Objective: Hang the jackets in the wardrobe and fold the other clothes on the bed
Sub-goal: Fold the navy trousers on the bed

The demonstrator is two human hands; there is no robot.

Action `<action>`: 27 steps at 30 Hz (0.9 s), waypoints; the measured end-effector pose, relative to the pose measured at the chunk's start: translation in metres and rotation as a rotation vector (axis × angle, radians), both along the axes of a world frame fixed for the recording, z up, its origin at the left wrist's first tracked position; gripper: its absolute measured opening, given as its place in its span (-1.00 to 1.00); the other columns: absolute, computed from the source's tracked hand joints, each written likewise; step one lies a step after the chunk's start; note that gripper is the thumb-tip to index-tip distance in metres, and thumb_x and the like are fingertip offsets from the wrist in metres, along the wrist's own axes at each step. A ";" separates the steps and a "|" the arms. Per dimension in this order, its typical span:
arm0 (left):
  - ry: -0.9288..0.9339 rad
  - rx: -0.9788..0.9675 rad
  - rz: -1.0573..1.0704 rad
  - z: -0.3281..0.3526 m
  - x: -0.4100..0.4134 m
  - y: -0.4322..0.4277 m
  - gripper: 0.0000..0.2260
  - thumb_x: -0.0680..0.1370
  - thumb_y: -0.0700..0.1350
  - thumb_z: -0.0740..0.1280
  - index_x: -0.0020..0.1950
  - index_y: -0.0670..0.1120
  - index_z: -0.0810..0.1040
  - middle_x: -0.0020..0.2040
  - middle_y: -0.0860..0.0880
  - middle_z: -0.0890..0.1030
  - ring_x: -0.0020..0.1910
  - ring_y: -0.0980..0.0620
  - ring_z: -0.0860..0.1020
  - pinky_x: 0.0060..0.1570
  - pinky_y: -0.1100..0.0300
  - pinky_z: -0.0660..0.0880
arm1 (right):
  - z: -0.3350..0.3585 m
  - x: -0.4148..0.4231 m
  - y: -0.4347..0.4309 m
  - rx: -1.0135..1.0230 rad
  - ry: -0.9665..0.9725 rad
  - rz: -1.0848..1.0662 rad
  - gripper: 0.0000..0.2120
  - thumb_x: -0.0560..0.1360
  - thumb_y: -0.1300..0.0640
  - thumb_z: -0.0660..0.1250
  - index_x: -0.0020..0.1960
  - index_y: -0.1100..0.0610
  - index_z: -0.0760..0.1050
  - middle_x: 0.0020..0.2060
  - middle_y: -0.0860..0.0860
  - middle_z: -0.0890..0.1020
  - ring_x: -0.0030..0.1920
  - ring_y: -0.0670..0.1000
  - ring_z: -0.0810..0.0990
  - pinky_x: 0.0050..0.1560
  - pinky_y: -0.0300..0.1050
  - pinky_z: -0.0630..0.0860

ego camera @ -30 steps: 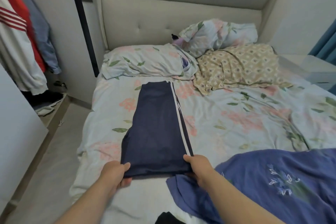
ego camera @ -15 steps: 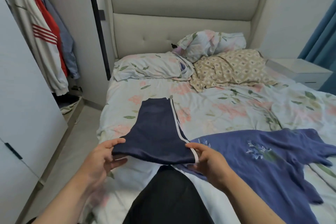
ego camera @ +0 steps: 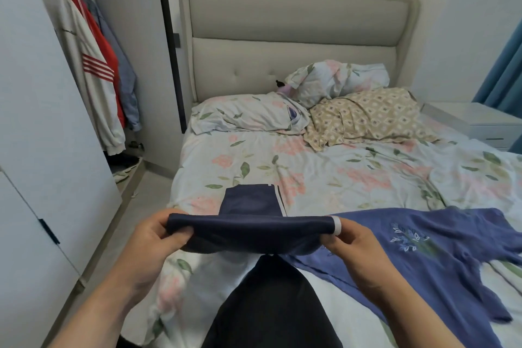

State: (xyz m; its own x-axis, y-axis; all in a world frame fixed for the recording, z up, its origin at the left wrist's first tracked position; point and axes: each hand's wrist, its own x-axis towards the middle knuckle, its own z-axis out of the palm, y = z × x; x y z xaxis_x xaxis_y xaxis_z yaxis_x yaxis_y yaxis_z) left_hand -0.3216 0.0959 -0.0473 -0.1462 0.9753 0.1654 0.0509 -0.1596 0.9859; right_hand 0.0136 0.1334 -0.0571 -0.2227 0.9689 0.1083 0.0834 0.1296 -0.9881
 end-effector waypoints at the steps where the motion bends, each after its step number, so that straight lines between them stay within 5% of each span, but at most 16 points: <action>1: -0.005 -0.014 0.004 -0.002 -0.001 0.003 -0.64 0.53 -0.42 0.28 -0.11 0.03 0.69 -0.18 -0.03 0.70 -0.18 0.08 0.64 -0.21 0.29 0.55 | -0.001 -0.003 0.001 -0.005 0.005 -0.019 -0.81 0.56 0.23 0.33 0.13 0.09 0.65 0.00 -0.02 0.73 0.04 -0.08 0.68 -0.05 -0.33 0.56; 7: -0.076 -0.148 0.061 -0.035 0.009 0.031 -0.75 0.60 -0.23 0.29 -0.02 0.10 0.68 -0.04 -0.05 0.72 -0.05 0.03 0.68 -0.09 0.13 0.53 | -0.032 -0.022 0.030 -0.163 -0.009 -0.156 -0.83 0.61 0.17 0.29 0.11 -0.02 0.60 -0.05 -0.17 0.72 -0.02 -0.18 0.68 -0.15 -0.34 0.58; 12: -0.054 -0.313 0.047 -0.082 0.005 0.044 -0.72 0.62 -0.24 0.28 -0.07 0.11 0.68 -0.05 -0.08 0.72 -0.08 -0.01 0.69 -0.13 0.14 0.55 | -0.081 -0.019 0.041 -0.387 -0.076 0.022 -0.72 0.53 0.33 0.34 0.20 0.13 0.59 0.09 0.04 0.70 0.15 0.06 0.66 0.25 0.06 0.53; 17: -0.135 -0.432 -0.046 -0.113 -0.007 0.055 -0.83 0.45 -0.15 0.47 0.03 -0.06 0.67 -0.01 -0.08 0.72 -0.03 -0.02 0.69 -0.19 0.23 0.60 | -0.117 -0.020 0.051 -0.400 -0.149 -0.080 -0.80 0.59 0.28 0.29 0.12 0.10 0.64 0.01 0.02 0.73 0.12 0.09 0.67 0.25 0.16 0.53; 19: 0.016 -0.530 -0.129 -0.125 -0.008 0.060 -0.70 0.35 -0.14 0.58 0.04 -0.10 0.62 -0.07 -0.04 0.73 -0.07 0.01 0.69 -0.21 0.26 0.57 | -0.123 -0.027 0.059 -0.386 -0.129 -0.159 -0.81 0.60 0.27 0.27 0.10 0.10 0.63 -0.01 -0.01 0.73 0.09 0.07 0.68 0.21 0.10 0.56; 22: 0.251 -0.513 -0.003 -0.135 -0.001 0.074 -0.89 0.49 -0.21 0.46 -0.02 -0.05 0.63 -0.14 0.12 0.72 -0.12 0.13 0.68 -0.23 0.33 0.50 | -0.132 -0.039 0.073 -0.346 -0.135 -0.243 -0.83 0.61 0.25 0.27 0.06 0.10 0.62 -0.07 -0.02 0.73 0.06 0.06 0.68 0.13 0.04 0.58; 27: 0.331 -0.362 0.235 -0.137 0.007 0.111 -0.84 0.52 -0.20 0.41 -0.12 0.08 0.59 -0.22 0.19 0.67 -0.19 0.35 0.59 -0.27 0.43 0.40 | -0.140 -0.055 0.105 -0.248 -0.257 -0.346 -0.85 0.63 0.15 0.24 -0.01 0.09 0.59 -0.11 -0.03 0.70 0.02 0.02 0.64 0.09 -0.01 0.54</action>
